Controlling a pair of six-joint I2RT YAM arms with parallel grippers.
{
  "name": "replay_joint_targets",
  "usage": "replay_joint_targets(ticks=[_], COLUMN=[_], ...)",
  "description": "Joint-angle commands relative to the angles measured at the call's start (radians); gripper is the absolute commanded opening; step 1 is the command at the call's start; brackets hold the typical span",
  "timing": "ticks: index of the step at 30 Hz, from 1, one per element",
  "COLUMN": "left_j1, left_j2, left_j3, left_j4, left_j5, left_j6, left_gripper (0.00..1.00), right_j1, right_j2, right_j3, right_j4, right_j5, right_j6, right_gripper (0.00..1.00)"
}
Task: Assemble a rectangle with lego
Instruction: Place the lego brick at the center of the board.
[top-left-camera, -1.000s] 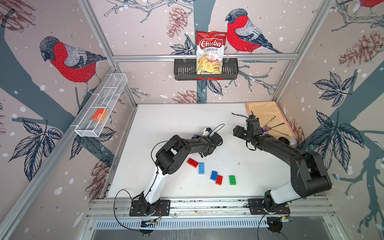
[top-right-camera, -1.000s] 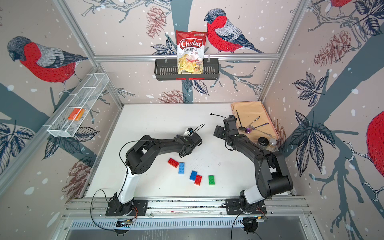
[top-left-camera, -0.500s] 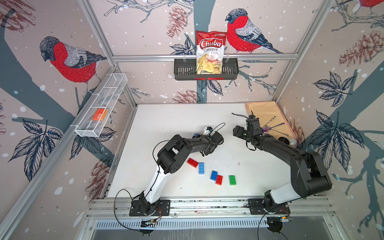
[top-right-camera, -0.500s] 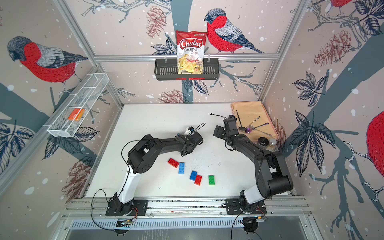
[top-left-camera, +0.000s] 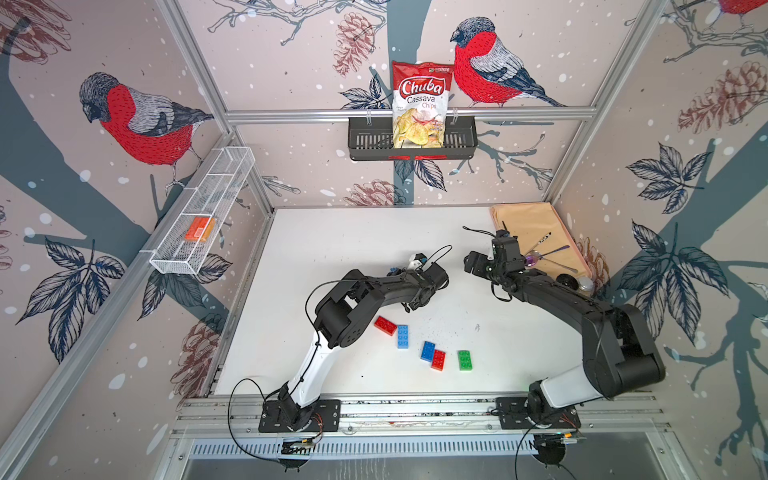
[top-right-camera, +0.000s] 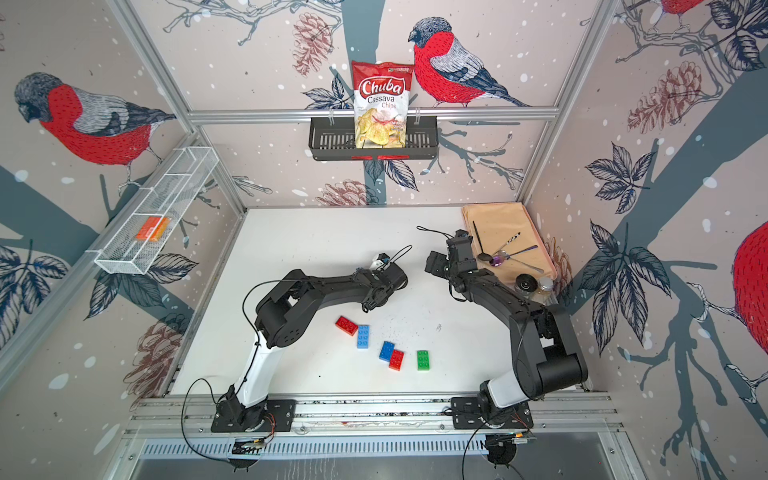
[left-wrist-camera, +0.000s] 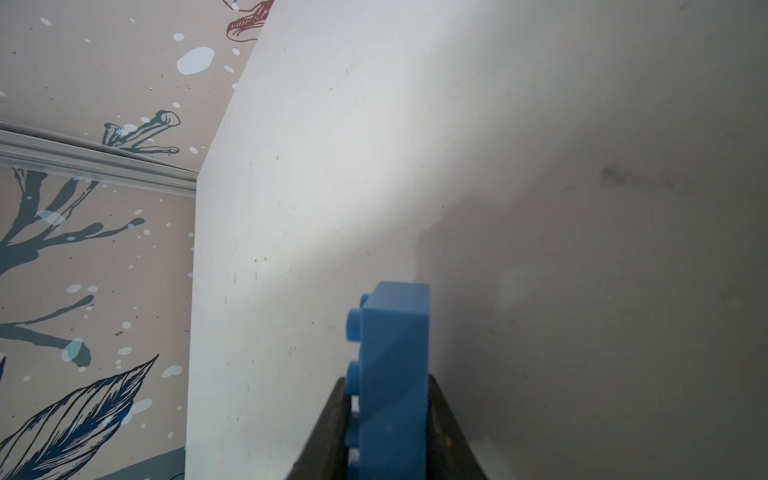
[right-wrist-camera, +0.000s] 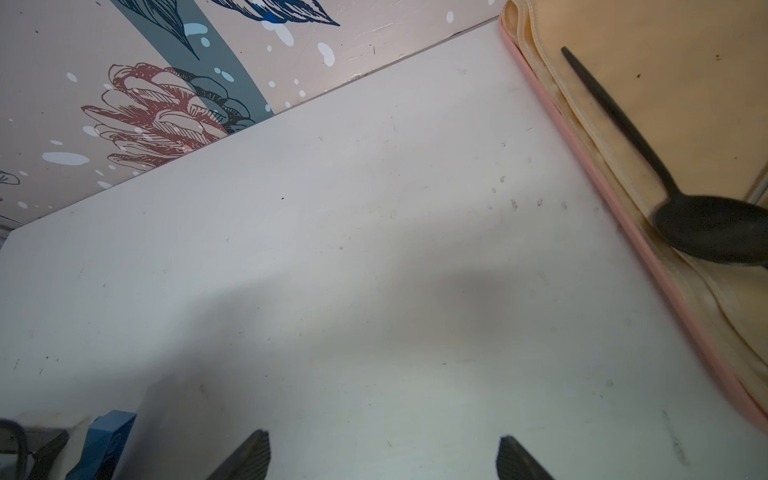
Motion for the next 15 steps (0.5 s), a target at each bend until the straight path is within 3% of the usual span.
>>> replay_joint_targets(ticks=[1, 10, 15], left_j1=[-0.005, -0.009, -0.015], left_j2=[0.009, 0.017, 0.014], left_j3=[0.011, 0.029, 0.035], left_j4=[-0.035, -0.053, -0.06], left_j5=[0.051, 0.045, 0.035], left_j6=[-0.02, -0.022, -0.026], left_gripper=[0.31, 0.48, 0.45], right_j1=[0.003, 0.007, 0.009], right_j2=[-0.004, -0.011, -0.02], right_j3=[-0.001, -0.003, -0.009], right_j4=[0.03, 0.032, 0.037], right_j5=[-0.008, -0.009, -0.007], right_j6=[-0.007, -0.009, -0.008], right_gripper=[0.9, 0.92, 0.92])
